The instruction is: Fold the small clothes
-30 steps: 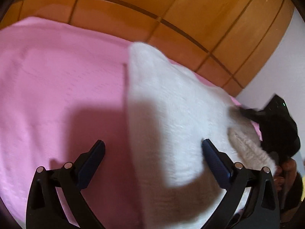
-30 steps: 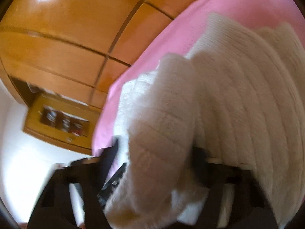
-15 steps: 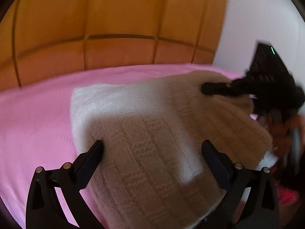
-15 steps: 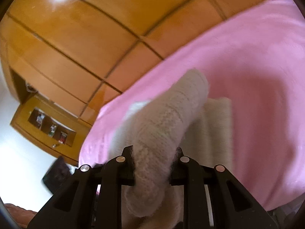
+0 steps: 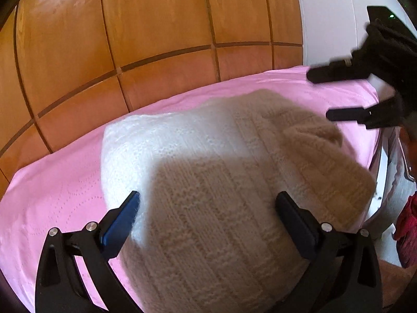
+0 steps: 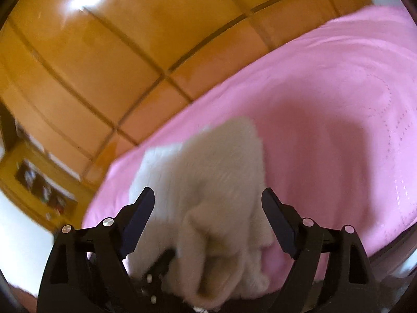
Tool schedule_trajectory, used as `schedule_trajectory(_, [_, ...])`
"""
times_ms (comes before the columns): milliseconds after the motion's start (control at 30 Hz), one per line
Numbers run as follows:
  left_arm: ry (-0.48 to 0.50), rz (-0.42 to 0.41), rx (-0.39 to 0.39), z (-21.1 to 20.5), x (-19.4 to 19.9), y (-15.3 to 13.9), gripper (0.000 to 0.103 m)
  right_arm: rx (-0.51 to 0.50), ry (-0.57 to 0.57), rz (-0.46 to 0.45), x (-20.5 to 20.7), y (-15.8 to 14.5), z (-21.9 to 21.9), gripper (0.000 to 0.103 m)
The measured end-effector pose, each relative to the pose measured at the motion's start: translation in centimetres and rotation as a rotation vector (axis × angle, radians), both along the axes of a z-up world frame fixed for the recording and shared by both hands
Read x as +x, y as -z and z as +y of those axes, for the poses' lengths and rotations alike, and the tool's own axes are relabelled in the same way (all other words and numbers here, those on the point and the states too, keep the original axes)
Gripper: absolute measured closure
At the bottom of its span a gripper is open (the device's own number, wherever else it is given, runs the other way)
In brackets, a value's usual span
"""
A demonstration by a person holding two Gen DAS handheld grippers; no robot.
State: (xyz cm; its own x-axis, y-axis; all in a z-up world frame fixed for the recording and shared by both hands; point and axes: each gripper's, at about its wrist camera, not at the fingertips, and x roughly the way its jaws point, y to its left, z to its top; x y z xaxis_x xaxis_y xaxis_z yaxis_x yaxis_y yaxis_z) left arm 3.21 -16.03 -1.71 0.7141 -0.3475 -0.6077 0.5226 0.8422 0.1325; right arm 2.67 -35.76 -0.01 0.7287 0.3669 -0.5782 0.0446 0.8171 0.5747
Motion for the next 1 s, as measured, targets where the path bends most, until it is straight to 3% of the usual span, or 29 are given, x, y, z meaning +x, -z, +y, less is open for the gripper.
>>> schedule_trajectory(100, [0.011,0.001,-0.015,0.5,-0.1,-0.1,0.002,-0.134,0.000,0.027,0.1,0.7,1.5,0.020])
schedule_trajectory(200, [0.030,0.009,-0.083,1.9,-0.5,-1.1,0.002,-0.354,0.109,0.187,0.2,3.4,0.5,0.020])
schedule_trajectory(233, [0.027,0.009,-0.109,2.5,-0.5,-1.6,0.002,-0.366,0.123,0.196,-0.1,4.1,-0.3,0.020])
schedule_trajectory(333, [-0.033,-0.013,-0.194,4.7,0.1,-3.1,0.002,-0.278,0.155,0.221,-0.7,5.2,-2.2,0.020])
schedule_trajectory(400, [-0.078,0.006,-0.225,5.4,1.6,-3.1,0.002,-0.294,0.153,0.213,-0.6,5.0,-1.9,0.020])
schedule_trajectory(467, [-0.121,0.071,-0.212,5.5,3.2,-2.2,0.002,-0.325,0.153,0.197,-0.3,4.7,-1.3,0.016])
schedule_trajectory(500, [-0.147,0.132,-0.160,5.0,4.4,-0.9,0.002,-0.343,0.155,0.188,-0.5,4.7,-0.9,0.015])
schedule_trajectory(567, [-0.140,0.188,-0.145,4.8,5.5,0.9,0.002,-0.355,0.166,0.187,-0.6,4.8,-0.6,0.008])
schedule_trajectory(667, [-0.149,0.268,-0.282,6.6,6.0,2.4,0.002,-0.307,0.181,0.198,-1.4,5.3,-1.3,0.004])
schedule_trajectory(833, [-0.133,0.386,-0.439,8.3,5.5,4.1,0.002,-0.280,0.181,0.203,-1.3,5.2,-1.3,0.004])
schedule_trajectory(1000, [-0.094,0.390,-0.491,9.1,4.0,4.5,0.002,-0.226,0.165,0.175,-1.4,4.2,-1.7,0.004])
